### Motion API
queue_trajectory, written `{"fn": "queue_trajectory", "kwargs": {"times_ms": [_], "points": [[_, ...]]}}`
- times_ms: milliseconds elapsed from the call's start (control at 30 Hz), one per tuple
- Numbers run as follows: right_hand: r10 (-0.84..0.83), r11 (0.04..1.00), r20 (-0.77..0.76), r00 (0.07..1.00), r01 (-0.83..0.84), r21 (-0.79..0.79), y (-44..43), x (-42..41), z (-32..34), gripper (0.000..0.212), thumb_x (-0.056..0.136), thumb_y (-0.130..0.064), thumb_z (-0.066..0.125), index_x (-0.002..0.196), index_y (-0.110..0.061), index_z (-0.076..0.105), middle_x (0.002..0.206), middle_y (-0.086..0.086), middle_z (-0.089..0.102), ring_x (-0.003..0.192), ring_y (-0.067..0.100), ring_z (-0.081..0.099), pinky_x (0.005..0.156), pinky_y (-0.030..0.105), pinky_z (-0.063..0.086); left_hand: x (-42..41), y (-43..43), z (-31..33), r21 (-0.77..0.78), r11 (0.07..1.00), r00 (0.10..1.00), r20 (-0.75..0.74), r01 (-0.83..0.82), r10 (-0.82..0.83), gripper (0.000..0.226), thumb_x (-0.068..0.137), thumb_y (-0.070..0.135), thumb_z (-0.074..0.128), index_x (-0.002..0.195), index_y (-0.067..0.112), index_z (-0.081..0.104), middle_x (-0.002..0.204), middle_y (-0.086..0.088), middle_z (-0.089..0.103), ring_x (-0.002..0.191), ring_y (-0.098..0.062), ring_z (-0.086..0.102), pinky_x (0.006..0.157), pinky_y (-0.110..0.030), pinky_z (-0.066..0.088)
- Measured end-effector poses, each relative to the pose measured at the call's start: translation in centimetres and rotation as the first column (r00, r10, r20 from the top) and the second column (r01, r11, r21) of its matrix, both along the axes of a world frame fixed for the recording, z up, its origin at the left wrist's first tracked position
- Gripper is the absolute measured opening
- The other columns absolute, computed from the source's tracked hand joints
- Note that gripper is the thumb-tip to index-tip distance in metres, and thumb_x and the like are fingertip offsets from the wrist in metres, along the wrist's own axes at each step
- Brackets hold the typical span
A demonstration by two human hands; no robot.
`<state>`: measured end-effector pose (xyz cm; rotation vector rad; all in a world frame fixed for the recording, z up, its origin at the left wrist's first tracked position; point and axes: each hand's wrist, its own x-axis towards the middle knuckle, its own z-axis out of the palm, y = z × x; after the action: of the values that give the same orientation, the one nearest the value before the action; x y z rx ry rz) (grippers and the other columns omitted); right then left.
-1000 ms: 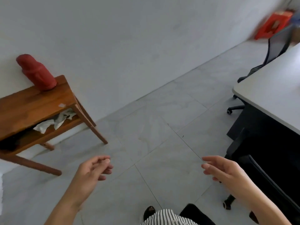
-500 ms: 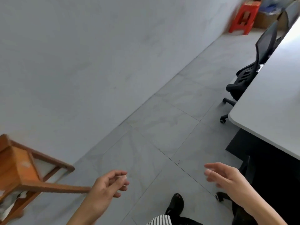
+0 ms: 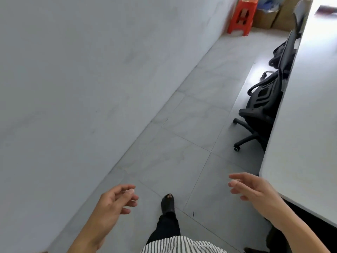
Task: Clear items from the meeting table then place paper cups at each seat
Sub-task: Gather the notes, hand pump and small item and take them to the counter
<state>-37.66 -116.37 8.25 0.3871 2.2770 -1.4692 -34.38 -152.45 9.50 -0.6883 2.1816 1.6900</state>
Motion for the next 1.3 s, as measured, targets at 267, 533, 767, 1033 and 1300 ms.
{"fn": "queue_trajectory", "kwargs": {"times_ms": [267, 533, 767, 1033, 1300], "points": [[-0.282, 0.959, -0.055, 0.958, 0.280, -0.038, 0.2, -11.3, 2.9, 0.015, 0.089, -0.021, 0.063, 0.102, -0.026, 0.069, 0.088, -0.007, 0.078, 0.078, 0.008, 0.072, 0.068, 0.026, 0.050, -24.1, 0.7, 3.4, -0.031, 0.967, 0.962, -0.095, 0.254, -0.256, 0.015, 0.094, 0.015, 0.055, 0.101, 0.013, 0.068, 0.087, -0.011, 0.074, 0.083, -0.027, 0.070, 0.071, -0.033, 0.053], [-0.491, 0.870, 0.028, 0.871, 0.492, -0.030, 5.1, -18.3, 0.9, 0.015, 0.088, -0.020, 0.066, 0.101, -0.025, 0.070, 0.087, 0.001, 0.077, 0.084, 0.020, 0.071, 0.072, 0.034, 0.052, -40.3, 9.2, 2.5, -0.037, 0.897, 0.892, -0.091, 0.441, -0.443, 0.014, 0.094, 0.016, 0.054, 0.100, 0.015, 0.067, 0.088, -0.011, 0.073, 0.085, -0.026, 0.069, 0.072, -0.034, 0.053], [-0.556, 0.831, 0.012, 0.831, 0.556, -0.003, 11.6, -28.6, 0.4, 0.014, 0.089, -0.027, 0.066, 0.103, -0.028, 0.069, 0.085, -0.004, 0.076, 0.081, 0.008, 0.072, 0.079, 0.033, 0.056, -49.0, 17.6, 2.5, -0.005, 0.786, 0.786, 0.005, 0.618, -0.618, 0.013, 0.092, 0.015, 0.058, 0.100, 0.018, 0.068, 0.087, -0.009, 0.076, 0.083, -0.021, 0.071, 0.074, -0.032, 0.054], [-0.636, 0.771, -0.008, 0.771, 0.636, 0.001, 17.1, -36.8, 0.7, 0.014, 0.089, -0.031, 0.065, 0.103, -0.033, 0.067, 0.091, -0.006, 0.075, 0.086, 0.006, 0.071, 0.083, 0.028, 0.053, -60.8, 24.7, 1.5, -0.021, 0.726, 0.727, 0.007, 0.687, -0.687, 0.014, 0.093, 0.010, 0.056, 0.097, 0.011, 0.069, 0.079, -0.010, 0.075, 0.079, -0.028, 0.070, 0.067, -0.036, 0.053], [-0.899, 0.435, 0.078, 0.431, 0.900, 0.044, 19.8, -37.3, 0.0, 0.012, 0.090, -0.028, 0.065, 0.101, -0.028, 0.068, 0.096, 0.001, 0.074, 0.083, 0.012, 0.072, 0.069, 0.023, 0.050, -71.4, 38.4, 1.4, 0.014, 0.376, 0.376, -0.007, 0.927, -0.927, 0.013, 0.092, 0.009, 0.057, 0.096, 0.012, 0.069, 0.081, -0.013, 0.075, 0.081, -0.029, 0.069, 0.069, -0.035, 0.051]]}}
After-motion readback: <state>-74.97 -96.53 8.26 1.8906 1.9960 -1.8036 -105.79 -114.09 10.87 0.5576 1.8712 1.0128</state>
